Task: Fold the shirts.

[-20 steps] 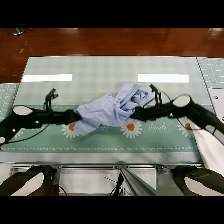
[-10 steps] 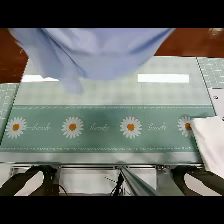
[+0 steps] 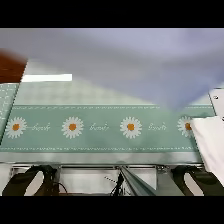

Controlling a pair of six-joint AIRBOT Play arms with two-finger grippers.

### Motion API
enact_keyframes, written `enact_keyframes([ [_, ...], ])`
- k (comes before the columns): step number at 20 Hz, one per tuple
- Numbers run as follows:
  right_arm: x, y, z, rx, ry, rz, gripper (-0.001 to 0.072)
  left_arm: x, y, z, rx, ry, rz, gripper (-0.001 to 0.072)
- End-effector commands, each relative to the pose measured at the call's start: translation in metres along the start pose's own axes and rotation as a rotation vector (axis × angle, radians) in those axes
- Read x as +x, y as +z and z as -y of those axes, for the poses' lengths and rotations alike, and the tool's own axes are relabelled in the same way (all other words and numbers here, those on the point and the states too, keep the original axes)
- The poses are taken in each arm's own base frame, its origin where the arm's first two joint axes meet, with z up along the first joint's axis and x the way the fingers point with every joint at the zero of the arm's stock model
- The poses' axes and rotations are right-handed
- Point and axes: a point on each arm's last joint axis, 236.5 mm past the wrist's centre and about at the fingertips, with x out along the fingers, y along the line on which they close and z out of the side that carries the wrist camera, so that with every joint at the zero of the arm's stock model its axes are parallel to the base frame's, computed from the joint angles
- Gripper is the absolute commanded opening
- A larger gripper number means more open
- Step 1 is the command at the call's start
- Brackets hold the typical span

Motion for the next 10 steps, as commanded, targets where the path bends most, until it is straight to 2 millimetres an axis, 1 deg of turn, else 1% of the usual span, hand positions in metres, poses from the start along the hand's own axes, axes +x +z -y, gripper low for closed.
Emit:
enact_keyframes([
  [1,-0.035,-0.016,0.001,0.004,-0.048,-0.022,0.0020,-0.039,-0.051,0.005,-0.019,0.035,-0.168,0.0032],
  [3,-0.029,-0.038,0.007,0.010,-0.063,-0.107,0.0020,-0.034,-0.093,0.005,-0.044,0.021,-0.319,0.0033],
  [4,-0.022,-0.050,0.012,0.009,-0.074,-0.152,0.0020,-0.027,-0.117,0.005,-0.069,0.009,-0.397,0.0033],
  [6,0.000,-0.090,0.031,0.027,-0.122,-0.289,0.0020,-0.007,-0.166,0.014,-0.149,-0.052,-0.545,0.0033],
  [7,0.015,-0.120,0.034,0.049,-0.112,-0.380,0.0020,0.004,-0.193,0.020,-0.191,-0.095,-0.614,0.0033],
  [8,0.030,-0.151,0.035,0.073,-0.091,-0.466,0.0020,0.019,-0.223,0.024,-0.242,-0.126,-0.678,0.0033],
  [9,0.047,-0.186,0.037,0.097,-0.077,-0.555,0.0020,0.036,-0.256,0.027,-0.286,-0.151,-0.727,0.0032],
  [10,0.065,-0.222,0.044,0.124,-0.080,-0.629,0.0020,0.052,-0.287,0.027,-0.331,-0.162,-0.767,0.0033],
])
